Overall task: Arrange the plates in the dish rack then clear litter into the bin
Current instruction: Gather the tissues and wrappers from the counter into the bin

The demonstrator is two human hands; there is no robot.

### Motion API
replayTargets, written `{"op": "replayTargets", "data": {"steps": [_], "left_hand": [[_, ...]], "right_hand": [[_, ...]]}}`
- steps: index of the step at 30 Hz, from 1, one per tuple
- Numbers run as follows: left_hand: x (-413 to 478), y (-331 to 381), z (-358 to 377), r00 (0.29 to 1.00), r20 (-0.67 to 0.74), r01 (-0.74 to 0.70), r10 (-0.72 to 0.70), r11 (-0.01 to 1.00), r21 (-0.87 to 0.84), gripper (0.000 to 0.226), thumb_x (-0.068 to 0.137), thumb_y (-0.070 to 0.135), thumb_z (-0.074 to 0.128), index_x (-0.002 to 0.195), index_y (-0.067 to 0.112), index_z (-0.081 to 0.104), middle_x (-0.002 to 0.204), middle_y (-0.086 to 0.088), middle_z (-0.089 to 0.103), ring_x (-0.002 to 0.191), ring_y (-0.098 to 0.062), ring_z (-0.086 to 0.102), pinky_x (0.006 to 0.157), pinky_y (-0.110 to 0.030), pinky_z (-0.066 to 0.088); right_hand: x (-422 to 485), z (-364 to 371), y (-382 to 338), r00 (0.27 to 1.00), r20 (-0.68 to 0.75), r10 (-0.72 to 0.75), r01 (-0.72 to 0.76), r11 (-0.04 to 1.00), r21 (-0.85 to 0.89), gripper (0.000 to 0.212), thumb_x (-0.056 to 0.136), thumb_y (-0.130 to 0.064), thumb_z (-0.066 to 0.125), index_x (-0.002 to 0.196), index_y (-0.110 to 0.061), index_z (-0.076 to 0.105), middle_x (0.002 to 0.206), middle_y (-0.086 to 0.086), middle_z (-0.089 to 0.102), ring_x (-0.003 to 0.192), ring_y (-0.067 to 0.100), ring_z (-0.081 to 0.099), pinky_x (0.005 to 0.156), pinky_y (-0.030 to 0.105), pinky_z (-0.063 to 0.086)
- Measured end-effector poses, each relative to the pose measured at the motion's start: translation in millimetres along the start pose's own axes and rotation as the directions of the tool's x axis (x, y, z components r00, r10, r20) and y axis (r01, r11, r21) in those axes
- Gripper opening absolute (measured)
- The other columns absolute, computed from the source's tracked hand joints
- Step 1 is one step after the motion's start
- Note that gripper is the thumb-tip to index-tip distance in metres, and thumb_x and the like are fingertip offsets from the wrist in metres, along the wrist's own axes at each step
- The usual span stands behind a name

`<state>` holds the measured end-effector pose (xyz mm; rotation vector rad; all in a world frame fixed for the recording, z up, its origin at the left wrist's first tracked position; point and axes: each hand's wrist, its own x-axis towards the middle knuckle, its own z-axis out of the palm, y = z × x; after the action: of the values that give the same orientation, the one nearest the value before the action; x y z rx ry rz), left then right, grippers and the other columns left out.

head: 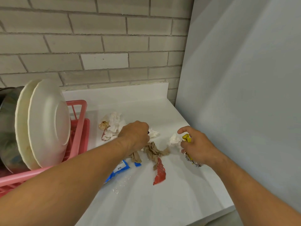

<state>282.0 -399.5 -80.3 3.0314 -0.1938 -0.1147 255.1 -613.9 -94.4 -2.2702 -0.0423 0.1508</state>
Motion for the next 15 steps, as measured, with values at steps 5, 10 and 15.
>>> {"op": "replayTargets", "data": {"steps": [5, 10, 15], "left_hand": [[-8.3, 7.3, 1.5, 0.962, 0.101, -0.184, 0.255, 0.872, -0.453, 0.054, 0.084, 0.048, 0.065, 0.133, 0.035, 0.048, 0.115, 0.010, 0.053, 0.103, -0.012, 0.055, 0.087, -0.023, 0.044], [-13.2, 12.9, 5.3, 0.949, 0.052, -0.241, 0.311, 0.820, -0.519, 0.026, 0.093, 0.035, 0.059, 0.117, 0.027, 0.064, 0.088, 0.020, 0.059, 0.083, -0.005, 0.057, 0.073, -0.015, 0.043], [-15.6, -4.4, -1.7, 0.973, -0.010, -0.207, 0.231, 0.849, -0.486, 0.015, 0.097, 0.032, 0.052, 0.093, 0.023, 0.063, 0.081, 0.005, 0.061, 0.073, -0.012, 0.058, 0.063, -0.023, 0.046]], "right_hand": [[-0.6, -0.2, -9.5, 0.997, 0.059, -0.048, 0.045, 0.998, 0.053, 0.026, 0.095, -0.016, 0.058, 0.111, -0.036, 0.055, 0.087, 0.004, 0.068, 0.064, 0.009, 0.068, 0.059, 0.022, 0.052], [-4.4, -0.5, -14.8, 0.991, 0.108, -0.082, 0.081, 0.997, 0.015, 0.028, 0.089, -0.026, 0.069, 0.110, -0.039, 0.057, 0.106, -0.005, 0.060, 0.089, 0.013, 0.063, 0.072, 0.021, 0.050], [-9.0, -7.0, -13.5, 0.986, 0.154, -0.064, 0.065, 0.998, -0.001, 0.034, 0.079, -0.030, 0.079, 0.107, -0.036, 0.061, 0.107, -0.007, 0.060, 0.094, 0.013, 0.062, 0.081, 0.027, 0.054]]}}
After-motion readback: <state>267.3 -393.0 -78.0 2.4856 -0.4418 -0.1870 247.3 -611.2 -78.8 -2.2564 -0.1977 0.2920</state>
